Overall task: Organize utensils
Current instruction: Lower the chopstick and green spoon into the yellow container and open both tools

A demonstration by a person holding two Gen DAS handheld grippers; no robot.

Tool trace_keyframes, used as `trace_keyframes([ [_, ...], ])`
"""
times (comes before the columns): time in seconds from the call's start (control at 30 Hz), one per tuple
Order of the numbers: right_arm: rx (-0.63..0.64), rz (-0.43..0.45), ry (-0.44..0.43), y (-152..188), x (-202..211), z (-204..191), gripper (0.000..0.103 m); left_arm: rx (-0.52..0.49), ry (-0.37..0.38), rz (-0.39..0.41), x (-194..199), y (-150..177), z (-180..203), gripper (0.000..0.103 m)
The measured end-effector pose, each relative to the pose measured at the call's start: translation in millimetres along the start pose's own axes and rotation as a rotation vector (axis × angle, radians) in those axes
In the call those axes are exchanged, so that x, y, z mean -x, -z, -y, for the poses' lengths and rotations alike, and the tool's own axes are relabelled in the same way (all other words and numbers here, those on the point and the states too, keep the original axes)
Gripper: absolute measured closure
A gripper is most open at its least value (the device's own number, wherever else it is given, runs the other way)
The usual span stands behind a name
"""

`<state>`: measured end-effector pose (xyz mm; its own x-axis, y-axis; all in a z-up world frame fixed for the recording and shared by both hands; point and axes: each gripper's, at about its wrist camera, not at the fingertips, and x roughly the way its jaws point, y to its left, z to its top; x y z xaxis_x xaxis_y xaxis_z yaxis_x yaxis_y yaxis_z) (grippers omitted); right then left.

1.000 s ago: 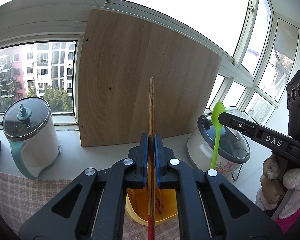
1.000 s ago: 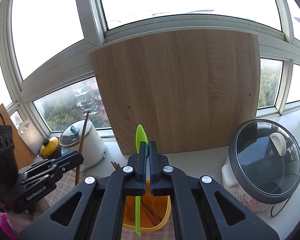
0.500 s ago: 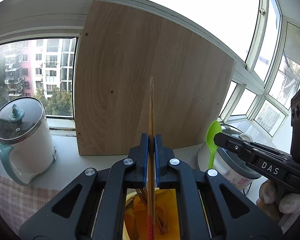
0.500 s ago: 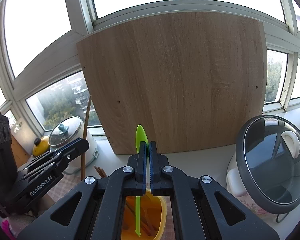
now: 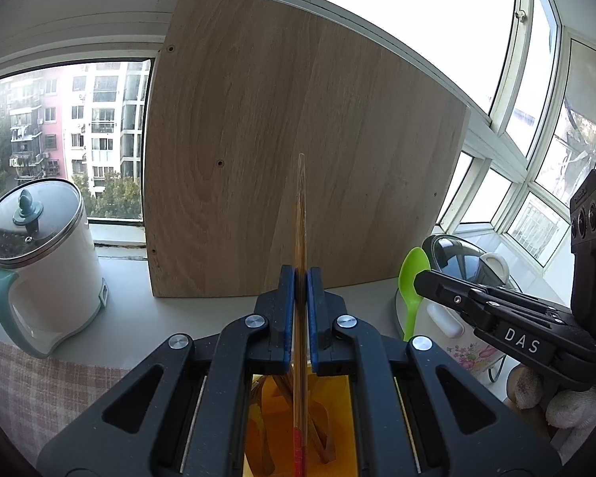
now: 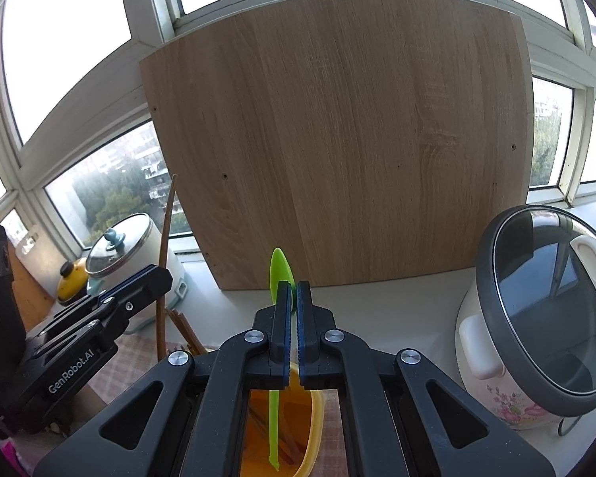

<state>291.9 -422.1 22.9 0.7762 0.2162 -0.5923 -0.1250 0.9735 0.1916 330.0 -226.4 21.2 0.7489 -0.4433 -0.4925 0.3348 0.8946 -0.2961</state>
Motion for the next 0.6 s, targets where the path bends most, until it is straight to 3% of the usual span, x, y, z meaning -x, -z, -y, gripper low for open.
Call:
trace_keyframes([
  [0.57,-0.015,-0.032,0.001,16.6,8.6,-4.6,0.102,-0.017,0.012,-0.064,19.2,10.4,-4.1,0.099],
  [0.6,-0.010,-0.035,0.003,17.0,9.7,-6.6,0.102,-0.016,0.013,-0.074,20.4,10.9,-4.7,0.093],
])
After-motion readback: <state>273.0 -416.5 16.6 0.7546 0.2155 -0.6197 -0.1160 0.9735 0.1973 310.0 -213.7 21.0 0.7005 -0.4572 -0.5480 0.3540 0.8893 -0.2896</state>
